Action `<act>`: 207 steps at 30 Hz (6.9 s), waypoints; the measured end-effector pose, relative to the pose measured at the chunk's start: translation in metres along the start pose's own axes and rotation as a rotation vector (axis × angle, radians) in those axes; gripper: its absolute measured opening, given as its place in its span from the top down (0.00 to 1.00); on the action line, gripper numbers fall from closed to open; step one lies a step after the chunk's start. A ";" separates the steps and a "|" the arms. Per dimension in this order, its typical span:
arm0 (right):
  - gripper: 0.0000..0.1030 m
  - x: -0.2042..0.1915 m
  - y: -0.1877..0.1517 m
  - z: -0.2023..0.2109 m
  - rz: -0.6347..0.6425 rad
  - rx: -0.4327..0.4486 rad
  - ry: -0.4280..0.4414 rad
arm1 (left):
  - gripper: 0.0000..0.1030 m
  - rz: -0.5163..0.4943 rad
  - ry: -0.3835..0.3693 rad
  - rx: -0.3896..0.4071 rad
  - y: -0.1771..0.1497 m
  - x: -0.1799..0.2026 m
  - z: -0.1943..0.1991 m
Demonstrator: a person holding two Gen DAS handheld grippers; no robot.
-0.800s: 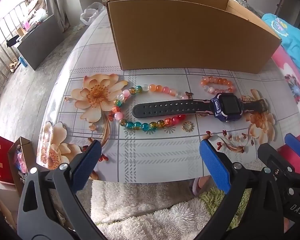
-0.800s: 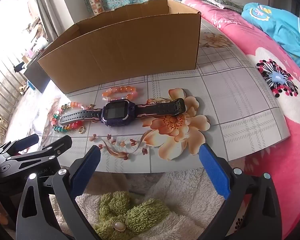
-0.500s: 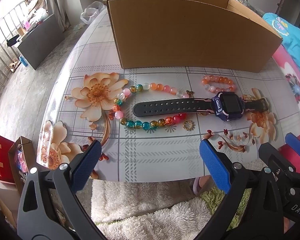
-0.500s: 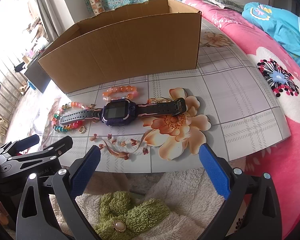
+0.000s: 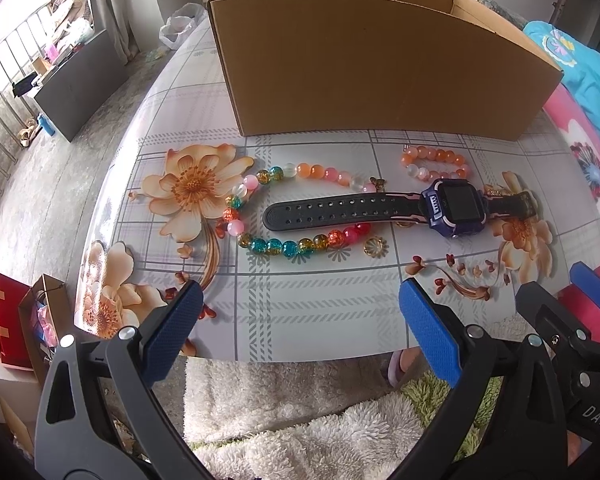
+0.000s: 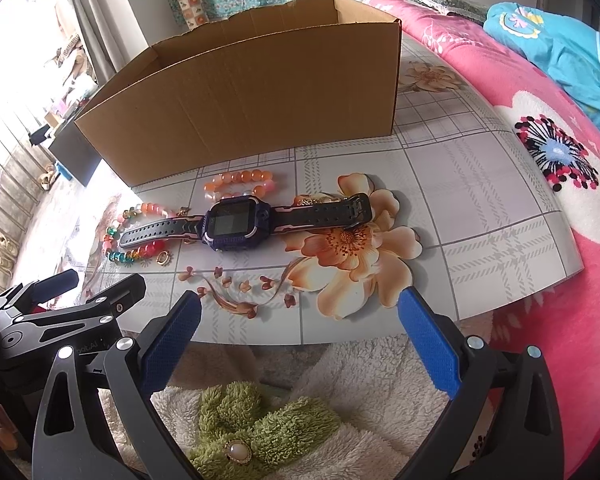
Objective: Organize jewelry
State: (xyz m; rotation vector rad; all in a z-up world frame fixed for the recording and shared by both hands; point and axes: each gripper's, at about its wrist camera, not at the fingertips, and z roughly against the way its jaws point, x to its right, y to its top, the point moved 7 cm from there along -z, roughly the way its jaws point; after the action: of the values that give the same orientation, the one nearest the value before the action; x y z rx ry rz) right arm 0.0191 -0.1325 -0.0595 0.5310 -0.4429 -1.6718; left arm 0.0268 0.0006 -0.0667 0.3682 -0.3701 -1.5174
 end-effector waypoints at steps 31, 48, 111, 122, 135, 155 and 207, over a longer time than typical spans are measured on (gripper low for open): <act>0.06 -0.004 -0.002 -0.007 -0.016 -0.015 0.062 | 0.08 0.014 -0.095 0.026 -0.002 -0.003 -0.001; 0.34 -0.032 0.040 -0.020 0.005 0.047 0.136 | 0.08 -0.073 -0.353 0.332 0.030 -0.051 0.034; 0.58 0.022 0.016 -0.012 -0.064 0.015 0.244 | 0.81 -0.144 -0.254 0.197 0.042 0.025 -0.009; 0.58 0.065 0.028 -0.018 -0.154 -0.006 0.194 | 0.81 -0.150 -0.221 0.181 0.039 0.021 -0.015; 0.61 0.056 0.040 -0.019 -0.170 0.004 0.294 | 0.81 -0.133 -0.246 0.172 0.040 0.022 -0.019; 0.96 0.035 0.068 0.070 0.004 0.226 0.203 | 0.82 -0.144 -0.434 0.350 0.053 0.007 0.050; 0.56 0.043 0.136 0.105 0.163 0.445 0.055 | 0.12 -0.062 -0.178 0.311 0.131 -0.093 0.062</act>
State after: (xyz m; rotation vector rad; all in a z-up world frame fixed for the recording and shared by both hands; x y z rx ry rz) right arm 0.0640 -0.1973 0.0991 0.8405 -0.8047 -1.4002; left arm 0.1135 0.0959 0.0478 0.4930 -0.7461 -1.5597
